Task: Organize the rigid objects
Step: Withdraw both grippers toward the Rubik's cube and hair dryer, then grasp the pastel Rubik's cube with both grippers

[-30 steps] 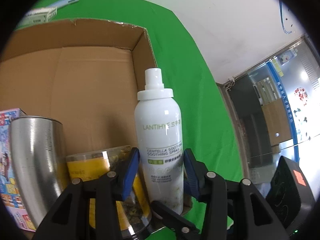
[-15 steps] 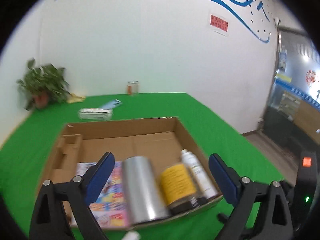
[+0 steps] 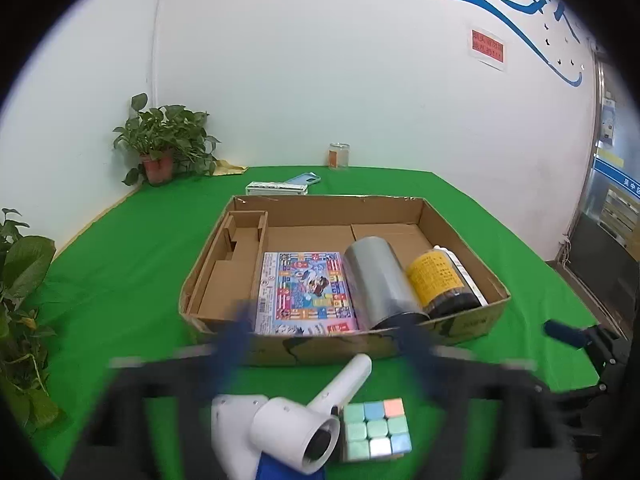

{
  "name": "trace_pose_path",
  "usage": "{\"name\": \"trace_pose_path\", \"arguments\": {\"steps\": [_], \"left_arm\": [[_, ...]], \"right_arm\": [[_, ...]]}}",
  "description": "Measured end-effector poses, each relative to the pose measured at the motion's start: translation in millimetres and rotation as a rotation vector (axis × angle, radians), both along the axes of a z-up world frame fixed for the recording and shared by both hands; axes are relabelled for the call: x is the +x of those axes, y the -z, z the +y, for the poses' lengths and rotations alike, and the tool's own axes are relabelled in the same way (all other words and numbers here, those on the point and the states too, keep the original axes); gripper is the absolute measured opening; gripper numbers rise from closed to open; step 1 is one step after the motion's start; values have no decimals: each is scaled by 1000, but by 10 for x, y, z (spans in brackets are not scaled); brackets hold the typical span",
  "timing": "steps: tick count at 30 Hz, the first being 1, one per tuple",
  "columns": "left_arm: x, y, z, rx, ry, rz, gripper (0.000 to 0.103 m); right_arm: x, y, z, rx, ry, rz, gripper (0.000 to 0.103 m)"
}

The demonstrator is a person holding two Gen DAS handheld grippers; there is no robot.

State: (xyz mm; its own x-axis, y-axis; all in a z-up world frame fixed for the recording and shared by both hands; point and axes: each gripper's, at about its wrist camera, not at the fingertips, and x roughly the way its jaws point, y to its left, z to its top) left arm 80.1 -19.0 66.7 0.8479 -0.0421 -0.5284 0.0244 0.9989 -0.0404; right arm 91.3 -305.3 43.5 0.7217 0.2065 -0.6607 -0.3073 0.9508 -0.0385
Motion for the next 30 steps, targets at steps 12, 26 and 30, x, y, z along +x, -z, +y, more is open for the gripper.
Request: {"name": "trace_pose_path", "arguments": {"steps": [12, 26, 30], "left_arm": [[-333, 302, 153, -23, -12, 13, 102], [-314, 701, 330, -202, 108, 194, 102], [-312, 822, 471, -266, 99, 237, 102]], "right_arm": [[-428, -12, 165, 7, 4, -19, 102], [-339, 451, 338, 74, -157, 237, 100], [-350, 603, 538, 36, -251, 260, 98]]}}
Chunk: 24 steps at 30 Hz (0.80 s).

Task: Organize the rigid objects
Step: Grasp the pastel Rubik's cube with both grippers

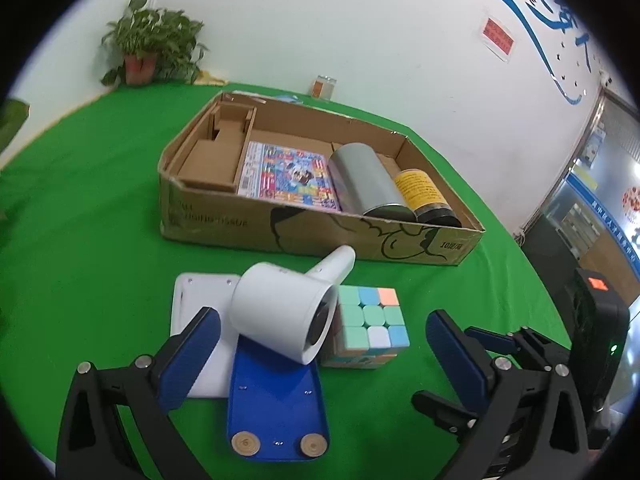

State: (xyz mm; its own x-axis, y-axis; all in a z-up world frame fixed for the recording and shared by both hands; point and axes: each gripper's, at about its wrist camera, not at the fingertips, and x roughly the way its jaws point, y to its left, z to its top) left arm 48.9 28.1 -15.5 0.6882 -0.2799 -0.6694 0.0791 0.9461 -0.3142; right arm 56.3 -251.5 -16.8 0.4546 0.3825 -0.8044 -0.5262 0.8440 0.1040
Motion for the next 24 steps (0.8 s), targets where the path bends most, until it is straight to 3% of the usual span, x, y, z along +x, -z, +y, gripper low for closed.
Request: {"name": "trace_pose_path", "arguments": {"steps": [3, 7, 13, 17, 20, 24], "left_arm": [[-11, 63, 89, -44, 7, 37, 102], [-58, 103, 142, -47, 10, 51, 102], [-108, 144, 180, -61, 6, 72, 102], [-121, 150, 191, -69, 0, 77, 102], [-99, 163, 170, -76, 14, 96, 102], [-87, 118, 53, -98, 70, 94, 102]], "right_arm": [[45, 101, 194, -35, -109, 10, 98], [202, 157, 402, -56, -227, -22, 98], [584, 206, 519, -15, -309, 11, 98], [738, 295, 596, 36, -337, 94, 77], [724, 313, 548, 59, -303, 89, 67], [527, 275, 337, 27, -241, 57, 64]]}}
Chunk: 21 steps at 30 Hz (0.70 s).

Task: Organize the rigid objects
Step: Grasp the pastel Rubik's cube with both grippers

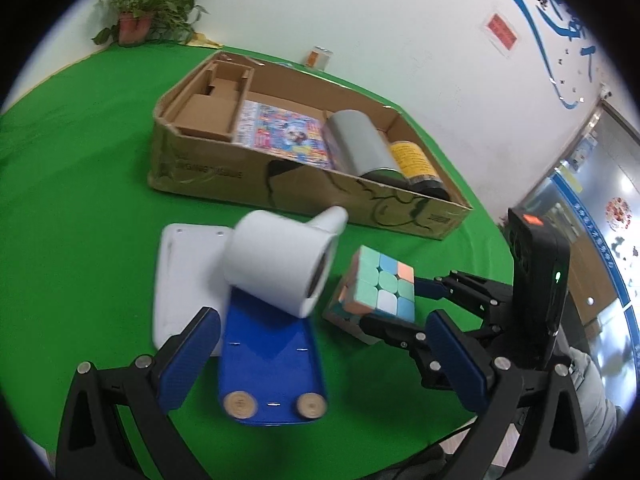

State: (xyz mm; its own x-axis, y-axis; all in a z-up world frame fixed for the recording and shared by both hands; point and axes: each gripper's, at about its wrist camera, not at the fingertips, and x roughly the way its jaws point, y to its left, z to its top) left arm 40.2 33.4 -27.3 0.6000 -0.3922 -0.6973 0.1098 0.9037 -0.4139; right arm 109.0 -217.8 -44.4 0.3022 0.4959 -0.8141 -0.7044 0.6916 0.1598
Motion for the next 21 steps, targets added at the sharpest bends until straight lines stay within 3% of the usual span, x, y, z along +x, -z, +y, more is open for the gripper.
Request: {"name": "trace_pose_path", "arguments": {"steps": [4, 8, 10, 12, 13, 16, 18, 21], "left_arm": [[31, -64, -197, -67, 85, 1, 102], [87, -88, -493, -183, 220, 37, 102], [143, -56, -614, -234, 282, 78, 102], [193, -16, -694, -277, 314, 122, 102], [205, 4, -732, -298, 322, 141, 102], [280, 121, -786, -360, 327, 218, 102], [316, 216, -831, -371, 319, 269, 101], [355, 367, -888, -398, 311, 363, 99]], "right_arm": [[-254, -72, -327, -43, 104, -51, 63], [-542, -139, -619, -92, 238, -92, 64], [-711, -171, -680, -31, 202, -58, 67], [-895, -237, -735, 81, 143, -36, 81], [-951, -256, -762, 112, 134, -41, 86], [-967, -229, -866, 90, 185, -56, 86], [-893, -166, -913, 98, 236, -19, 86], [-839, -97, -870, 89, 265, 6, 80]]}}
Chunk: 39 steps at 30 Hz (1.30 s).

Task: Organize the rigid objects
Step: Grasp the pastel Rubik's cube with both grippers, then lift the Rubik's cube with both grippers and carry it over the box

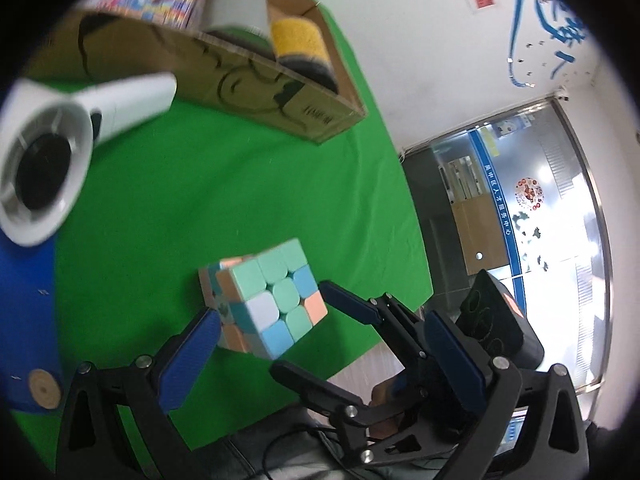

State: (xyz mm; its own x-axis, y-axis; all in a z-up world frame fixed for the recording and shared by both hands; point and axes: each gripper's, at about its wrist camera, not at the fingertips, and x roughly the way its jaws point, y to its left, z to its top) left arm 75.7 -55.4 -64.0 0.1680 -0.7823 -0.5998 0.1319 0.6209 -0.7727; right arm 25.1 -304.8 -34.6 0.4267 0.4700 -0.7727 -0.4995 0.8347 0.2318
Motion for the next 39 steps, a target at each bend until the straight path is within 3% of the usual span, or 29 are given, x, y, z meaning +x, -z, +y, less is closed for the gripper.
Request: {"name": "trace_pose_path", "arguments": {"steps": [2, 6, 12, 17, 29, 33, 39], "left_arm": [[30, 67, -24, -25, -4, 42, 98], [94, 187, -83, -1, -20, 86, 93], [134, 460, -47, 57, -47, 157, 68], [122, 511, -29, 41, -54, 147, 68], [72, 571, 135, -50, -78, 145, 67], [66, 553, 177, -61, -76, 133, 65], [108, 591, 152, -41, -79, 179, 66]], "right_arm": [[3, 7, 52, 7, -1, -2, 77], [-31, 72, 152, 28, 2, -8, 69], [-55, 207, 201, 0, 76, -9, 61], [-114, 263, 296, -72, 100, -52, 60], [-175, 232, 367, -116, 108, -119, 58], [-176, 195, 304, -88, 125, -130, 56], [-58, 255, 101, 30, 148, -27, 56]]}}
